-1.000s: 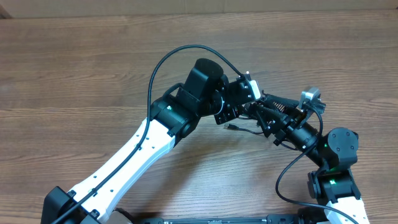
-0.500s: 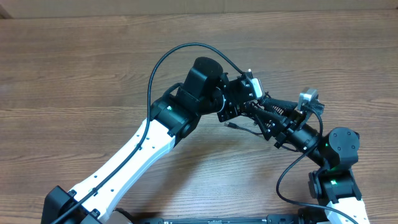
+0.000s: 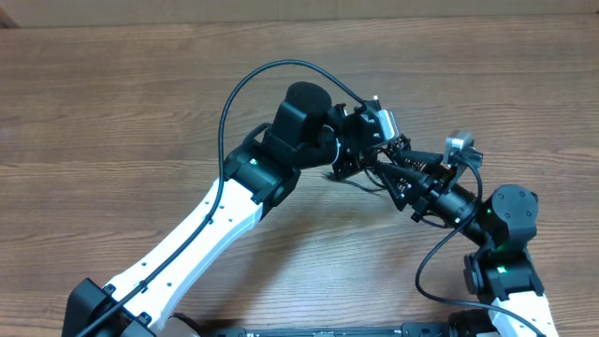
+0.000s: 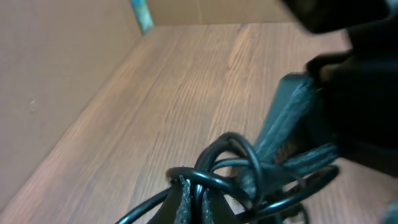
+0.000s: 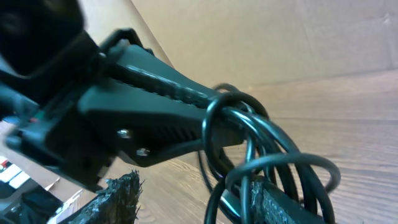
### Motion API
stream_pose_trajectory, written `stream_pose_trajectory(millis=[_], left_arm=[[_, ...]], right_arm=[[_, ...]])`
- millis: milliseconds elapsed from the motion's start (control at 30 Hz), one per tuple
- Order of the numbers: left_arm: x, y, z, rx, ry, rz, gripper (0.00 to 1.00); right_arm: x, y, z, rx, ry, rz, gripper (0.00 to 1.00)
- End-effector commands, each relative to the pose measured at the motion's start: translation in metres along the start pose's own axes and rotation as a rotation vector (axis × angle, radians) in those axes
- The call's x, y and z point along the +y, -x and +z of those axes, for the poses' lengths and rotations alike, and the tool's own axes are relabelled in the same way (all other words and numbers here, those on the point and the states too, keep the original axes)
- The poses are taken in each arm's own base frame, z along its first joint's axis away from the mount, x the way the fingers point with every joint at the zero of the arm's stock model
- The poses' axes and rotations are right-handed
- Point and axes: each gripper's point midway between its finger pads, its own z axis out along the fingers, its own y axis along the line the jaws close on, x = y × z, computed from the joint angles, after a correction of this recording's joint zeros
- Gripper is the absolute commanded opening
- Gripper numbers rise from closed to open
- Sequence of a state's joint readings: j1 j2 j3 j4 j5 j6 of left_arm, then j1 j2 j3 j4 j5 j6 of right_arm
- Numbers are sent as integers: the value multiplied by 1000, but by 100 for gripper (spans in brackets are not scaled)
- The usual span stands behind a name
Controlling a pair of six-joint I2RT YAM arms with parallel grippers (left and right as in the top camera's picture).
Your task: Untangle cables
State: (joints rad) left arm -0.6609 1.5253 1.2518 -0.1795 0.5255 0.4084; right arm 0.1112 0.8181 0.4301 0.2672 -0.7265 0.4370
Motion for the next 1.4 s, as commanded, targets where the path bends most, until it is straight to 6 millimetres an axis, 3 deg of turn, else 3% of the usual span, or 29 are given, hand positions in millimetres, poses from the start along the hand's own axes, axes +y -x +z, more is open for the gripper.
stream_pose_trajectory(millis=[0, 467, 500, 633, 733, 867, 1067, 1367], left_arm=[[-22, 30, -10, -84, -111, -21, 4], [-40, 14, -11, -26, -192, -75, 4], [-39, 14, -11, -26, -191, -59, 4], [-25, 4, -9, 22, -106, -44, 4], [-10, -8, -8, 80, -14, -49, 4], [-8, -10, -8, 88, -3, -49, 4], [-5, -13, -8, 101, 15, -52, 4], [35, -54, -23, 309, 277, -65, 4]], right_arm=[[7, -7, 3, 36, 50, 12, 58], [14, 4, 3, -9, 74, -36, 56], [14, 5, 3, -9, 75, -37, 40], [19, 5, 2, -6, 98, -46, 18], [31, 6, 1, -2, 158, -76, 17], [48, 8, -3, 1, 249, -129, 18], [49, 8, -3, 2, 253, -128, 18], [49, 8, -3, 2, 251, -128, 18]])
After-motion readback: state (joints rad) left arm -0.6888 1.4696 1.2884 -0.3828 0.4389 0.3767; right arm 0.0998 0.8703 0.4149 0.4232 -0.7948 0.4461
